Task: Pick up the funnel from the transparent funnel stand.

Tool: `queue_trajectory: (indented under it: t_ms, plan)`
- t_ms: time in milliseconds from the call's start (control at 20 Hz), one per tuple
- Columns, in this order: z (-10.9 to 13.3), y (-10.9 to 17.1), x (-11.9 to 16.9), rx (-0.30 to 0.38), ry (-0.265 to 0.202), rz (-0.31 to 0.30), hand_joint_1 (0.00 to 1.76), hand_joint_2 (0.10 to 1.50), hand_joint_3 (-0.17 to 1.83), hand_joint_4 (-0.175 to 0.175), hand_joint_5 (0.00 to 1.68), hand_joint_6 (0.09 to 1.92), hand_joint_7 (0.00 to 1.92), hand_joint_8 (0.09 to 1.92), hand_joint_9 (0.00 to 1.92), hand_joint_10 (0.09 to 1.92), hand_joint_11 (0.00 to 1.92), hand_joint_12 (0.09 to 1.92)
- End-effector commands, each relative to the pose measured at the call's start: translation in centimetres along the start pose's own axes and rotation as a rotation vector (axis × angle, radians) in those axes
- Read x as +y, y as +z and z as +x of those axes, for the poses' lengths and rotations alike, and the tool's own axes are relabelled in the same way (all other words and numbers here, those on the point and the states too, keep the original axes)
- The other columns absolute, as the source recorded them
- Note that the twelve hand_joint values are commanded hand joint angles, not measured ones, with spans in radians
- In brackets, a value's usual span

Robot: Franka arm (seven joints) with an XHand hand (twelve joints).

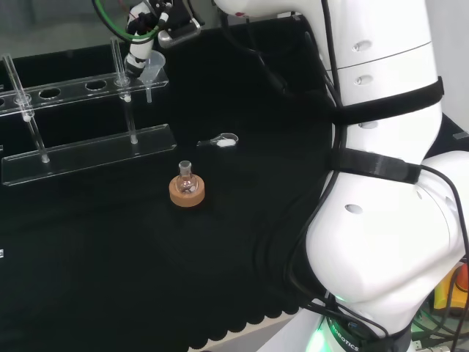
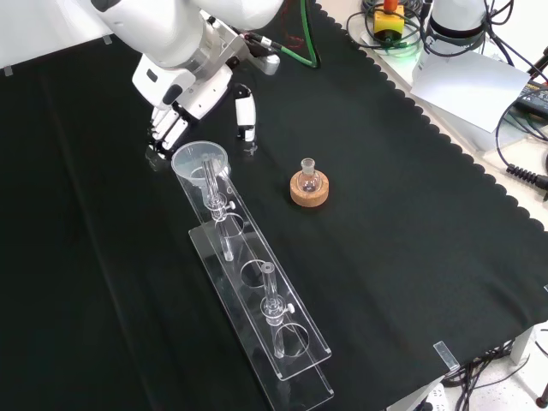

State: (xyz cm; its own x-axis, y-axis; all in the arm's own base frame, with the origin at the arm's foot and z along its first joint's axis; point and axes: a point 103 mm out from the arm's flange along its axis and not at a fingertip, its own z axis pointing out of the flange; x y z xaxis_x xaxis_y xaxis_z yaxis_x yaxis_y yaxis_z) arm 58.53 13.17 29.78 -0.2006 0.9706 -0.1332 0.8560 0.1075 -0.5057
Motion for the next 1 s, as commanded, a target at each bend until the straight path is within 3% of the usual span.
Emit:
queue_trajectory:
  t_ms: [50, 1000]
  plan:
    - [0.0, 0.1, 0.2, -0.006, -0.002, -0.003, 0.67, 0.74, 0.14, -0.073, 0.07, 0.09, 0.00, 0.57, 0.26, 0.88, 0.47, 1.44]
    - [0.1, 1.3, 1.9, -0.034, -0.002, 0.025, 0.67, 0.74, 0.15, -0.071, 0.08, 0.09, 0.00, 0.57, 0.23, 0.86, 0.47, 1.43]
